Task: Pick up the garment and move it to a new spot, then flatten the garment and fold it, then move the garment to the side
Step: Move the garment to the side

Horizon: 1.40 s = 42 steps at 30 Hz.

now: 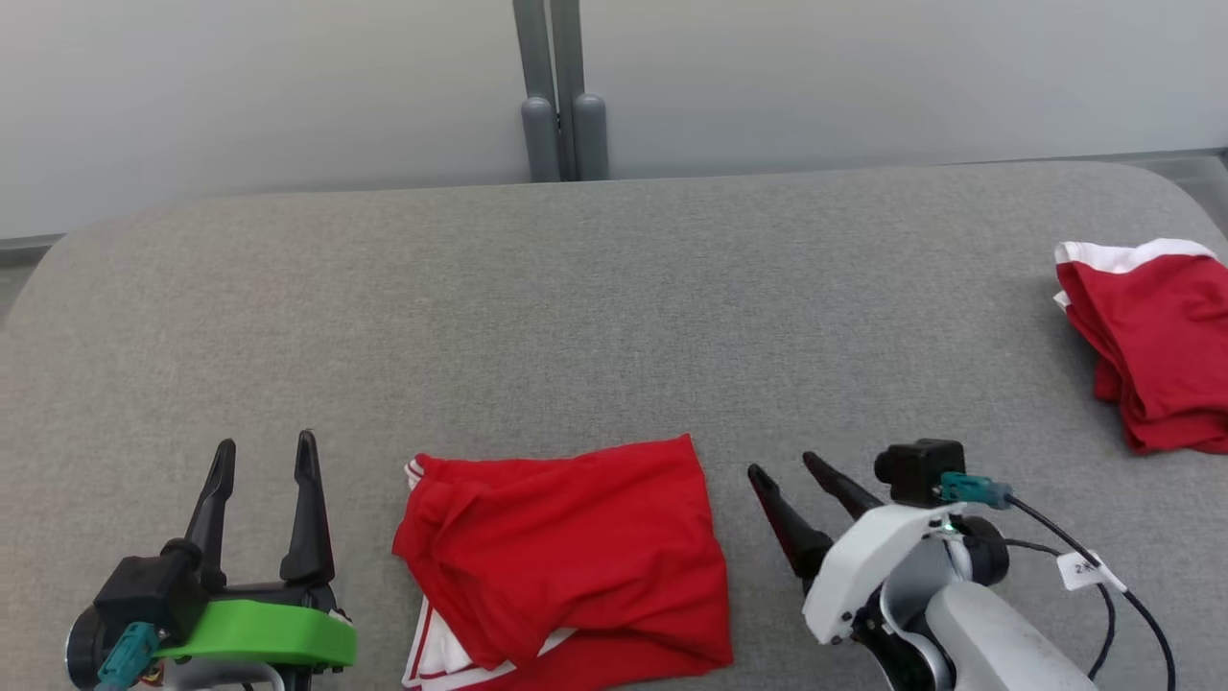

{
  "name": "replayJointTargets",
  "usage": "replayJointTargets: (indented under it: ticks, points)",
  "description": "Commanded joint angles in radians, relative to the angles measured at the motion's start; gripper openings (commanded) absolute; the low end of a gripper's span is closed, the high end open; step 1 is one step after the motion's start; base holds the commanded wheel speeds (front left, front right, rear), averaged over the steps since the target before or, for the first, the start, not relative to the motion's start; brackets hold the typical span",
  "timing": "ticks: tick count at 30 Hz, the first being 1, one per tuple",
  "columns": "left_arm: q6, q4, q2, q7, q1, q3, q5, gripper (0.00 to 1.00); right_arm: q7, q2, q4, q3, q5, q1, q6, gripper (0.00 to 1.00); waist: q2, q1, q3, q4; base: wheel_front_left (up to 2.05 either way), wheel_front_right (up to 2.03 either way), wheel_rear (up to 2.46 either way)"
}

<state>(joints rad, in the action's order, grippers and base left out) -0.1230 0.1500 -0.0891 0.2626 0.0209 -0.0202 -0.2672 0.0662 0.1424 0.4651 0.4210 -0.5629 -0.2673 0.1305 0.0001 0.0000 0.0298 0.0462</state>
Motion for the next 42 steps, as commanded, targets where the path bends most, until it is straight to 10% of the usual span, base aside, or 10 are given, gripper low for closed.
replayJointTargets:
  ticks: [1, 18, 21, 22, 42]
  points:
    - [-0.003, 0.005, -0.002, 0.002, 0.017, 0.003, 0.001, 1.0, -0.031, 0.002, 0.024, 0.02, -0.026, -0.029, 0.0, 1.0, -0.0001, 0.0, 0.002, 0.036, 0.0, 0.0, 0.0]
    - [-0.007, 0.029, 0.001, 0.002, 0.04, 0.028, -0.007, 1.0, -0.311, -0.066, 0.258, 0.073, -0.235, -0.061, 0.0, 1.0, -0.0001, 0.0, 0.015, 0.16, 0.0, 0.0, 0.0]
    - [-0.008, 0.031, 0.001, 0.002, 0.041, 0.028, -0.007, 1.0, -0.306, -0.07, 0.245, 0.091, -0.253, -0.065, 0.0, 0.03, -0.0001, 0.0, 0.02, 0.158, 0.0, 0.0, 0.0]
    - [-0.008, 0.034, -0.001, 0.002, 0.042, 0.026, -0.008, 1.0, -0.289, -0.067, 0.239, 0.096, -0.252, -0.073, 0.0, 0.0, -0.0001, 0.0, 0.02, 0.155, 0.0, 0.0, 0.0]
    - [-0.009, 0.012, 0.011, 0.002, 0.031, 0.106, -0.018, 1.0, -0.158, 0.111, 0.089, 0.119, -0.189, -0.205, 0.0, 0.0, -0.0001, 0.0, -0.007, -0.132, 0.0, 0.0, 0.0]
